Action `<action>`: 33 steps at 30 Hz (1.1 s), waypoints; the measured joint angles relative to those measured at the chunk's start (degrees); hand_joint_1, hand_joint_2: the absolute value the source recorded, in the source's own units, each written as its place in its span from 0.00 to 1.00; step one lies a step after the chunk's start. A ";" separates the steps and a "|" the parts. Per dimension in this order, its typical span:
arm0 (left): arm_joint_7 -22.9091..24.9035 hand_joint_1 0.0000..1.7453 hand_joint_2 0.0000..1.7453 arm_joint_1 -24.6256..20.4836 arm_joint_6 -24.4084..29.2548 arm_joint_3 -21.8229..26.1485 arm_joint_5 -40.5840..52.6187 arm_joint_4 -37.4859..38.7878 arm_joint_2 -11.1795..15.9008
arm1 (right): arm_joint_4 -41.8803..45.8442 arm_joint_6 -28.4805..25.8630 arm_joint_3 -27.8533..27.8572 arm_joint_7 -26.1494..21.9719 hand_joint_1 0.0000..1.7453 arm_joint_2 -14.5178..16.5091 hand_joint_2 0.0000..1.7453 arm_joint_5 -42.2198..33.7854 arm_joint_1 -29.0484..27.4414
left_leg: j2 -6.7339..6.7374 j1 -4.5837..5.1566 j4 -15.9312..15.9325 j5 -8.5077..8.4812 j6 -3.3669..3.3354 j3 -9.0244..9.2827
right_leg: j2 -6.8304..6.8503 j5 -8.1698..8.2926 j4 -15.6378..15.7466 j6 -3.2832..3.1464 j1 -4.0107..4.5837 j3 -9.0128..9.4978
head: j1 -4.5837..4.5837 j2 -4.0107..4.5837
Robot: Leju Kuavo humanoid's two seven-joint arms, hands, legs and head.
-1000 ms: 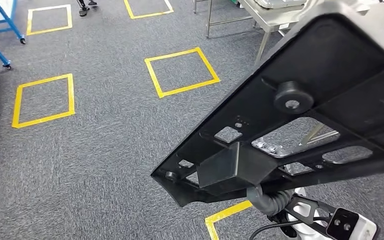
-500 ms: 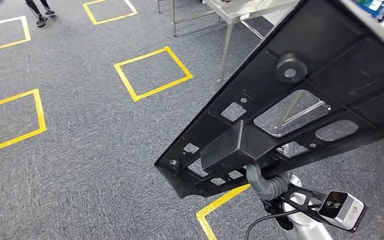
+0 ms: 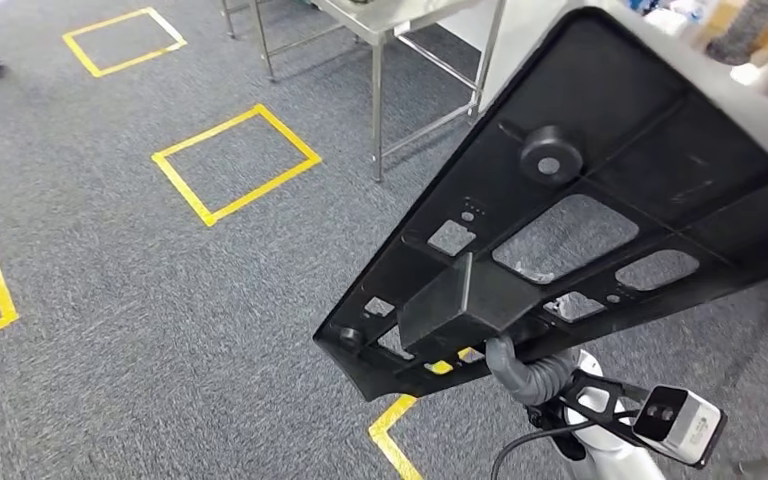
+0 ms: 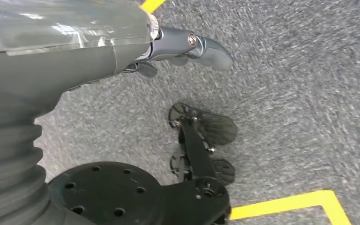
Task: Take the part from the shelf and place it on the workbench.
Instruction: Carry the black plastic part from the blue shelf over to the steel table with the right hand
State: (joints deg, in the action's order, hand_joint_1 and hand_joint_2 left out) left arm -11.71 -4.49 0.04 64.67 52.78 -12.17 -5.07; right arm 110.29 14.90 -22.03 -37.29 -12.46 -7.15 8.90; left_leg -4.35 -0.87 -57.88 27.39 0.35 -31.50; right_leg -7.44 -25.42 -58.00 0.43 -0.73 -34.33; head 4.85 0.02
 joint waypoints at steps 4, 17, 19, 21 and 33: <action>0.25 0.00 1.00 -0.24 0.32 0.01 -0.08 0.00 -0.38 | 0.24 -0.49 -0.10 0.00 1.00 0.03 1.00 0.20 0.04 | 3.05 -0.18 0.89 -0.59 -1.39 0.32 | 4.72 -3.30 -5.75 0.88 0.16 -2.95 | -0.01 0.00; 1.45 0.00 1.00 -0.63 0.74 0.32 -0.93 0.00 -0.56 | 0.46 -2.35 -0.93 0.07 1.00 0.10 1.00 -0.25 0.70 | 9.69 0.57 0.13 1.27 0.73 1.05 | 9.75 -0.33 0.51 -0.88 0.55 0.52 | -0.01 0.00; 1.51 0.00 1.00 -0.65 0.75 0.42 -1.08 0.00 -0.56 | 0.37 -2.35 -0.96 0.07 1.00 -0.05 1.00 -0.42 0.95 | 6.78 0.32 -4.41 4.16 1.15 -0.87 | 8.59 -0.07 0.79 -1.48 0.33 0.62 | 0.00 0.00; 1.63 0.00 1.00 -0.51 0.77 0.48 -1.08 0.00 -0.58 | 0.13 -2.36 -0.99 0.07 1.00 -0.11 1.00 -0.75 1.10 | 5.01 0.27 -12.21 7.76 1.26 -4.61 | 7.25 -0.06 0.77 -1.78 0.49 0.56 | 0.01 0.00; 1.30 0.00 1.00 -0.45 1.44 0.74 -0.21 0.00 -0.72 | -0.32 -2.62 -1.27 0.01 1.00 -0.15 1.00 -1.24 1.12 | 1.58 0.09 1.09 -0.79 -1.33 0.05 | 1.85 -0.85 -1.45 0.53 0.09 -1.15 | 0.00 0.00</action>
State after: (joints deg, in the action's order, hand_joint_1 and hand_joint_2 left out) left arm -10.41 -4.95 1.49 65.41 52.57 -12.17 -5.79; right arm 109.97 12.28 -23.31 -37.28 -12.61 -8.38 10.02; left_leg -2.77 -0.78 -56.79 26.60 -0.98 -31.45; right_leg -5.60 -26.27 -59.45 0.96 -0.64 -35.47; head 4.85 0.02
